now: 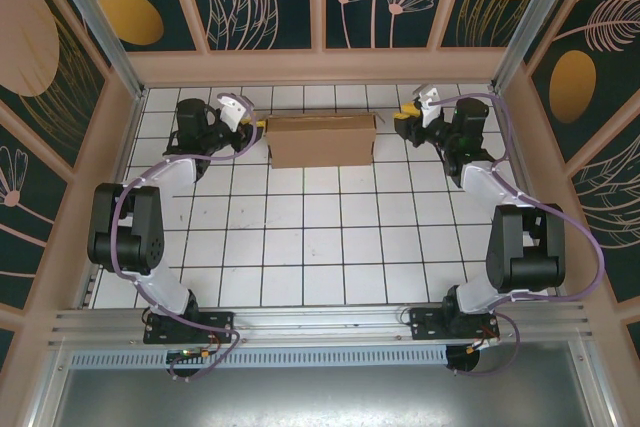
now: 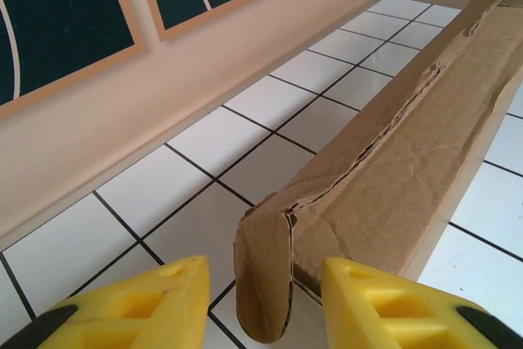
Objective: Fold the paper box
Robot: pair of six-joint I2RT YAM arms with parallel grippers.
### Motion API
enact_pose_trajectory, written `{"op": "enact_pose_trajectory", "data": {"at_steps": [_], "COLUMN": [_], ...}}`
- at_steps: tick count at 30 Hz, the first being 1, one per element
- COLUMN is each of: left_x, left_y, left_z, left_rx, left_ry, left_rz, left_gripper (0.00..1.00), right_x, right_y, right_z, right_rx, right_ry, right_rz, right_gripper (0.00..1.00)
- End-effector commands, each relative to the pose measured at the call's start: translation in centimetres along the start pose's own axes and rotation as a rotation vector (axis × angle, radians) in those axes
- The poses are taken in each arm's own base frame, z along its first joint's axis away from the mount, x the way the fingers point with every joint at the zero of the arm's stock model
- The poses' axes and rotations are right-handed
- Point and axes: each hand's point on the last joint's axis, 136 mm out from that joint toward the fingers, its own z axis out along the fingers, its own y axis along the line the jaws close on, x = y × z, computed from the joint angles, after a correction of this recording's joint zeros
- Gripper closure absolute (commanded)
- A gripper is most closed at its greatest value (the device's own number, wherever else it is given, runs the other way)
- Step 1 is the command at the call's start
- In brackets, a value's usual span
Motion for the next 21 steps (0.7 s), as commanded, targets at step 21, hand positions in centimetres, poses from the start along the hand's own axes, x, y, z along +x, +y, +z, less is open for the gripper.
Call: {"op": "enact_pose_trajectory", "data": {"at_steps": [21], "left_x": [-0.2], "left_y": [-0.3], "left_z": [-0.1], "left_rx": [0.043], "left_ry": [0.006], "left_rz": [0.0], "left_gripper": [0.92], "right_x": [-0.6], "right_y": [0.3], "right_z": [0.3], "right_rx": [-0.017], "right_ry": [0.014], "right_rz": [-0.041], "right_gripper": [0.66]}}
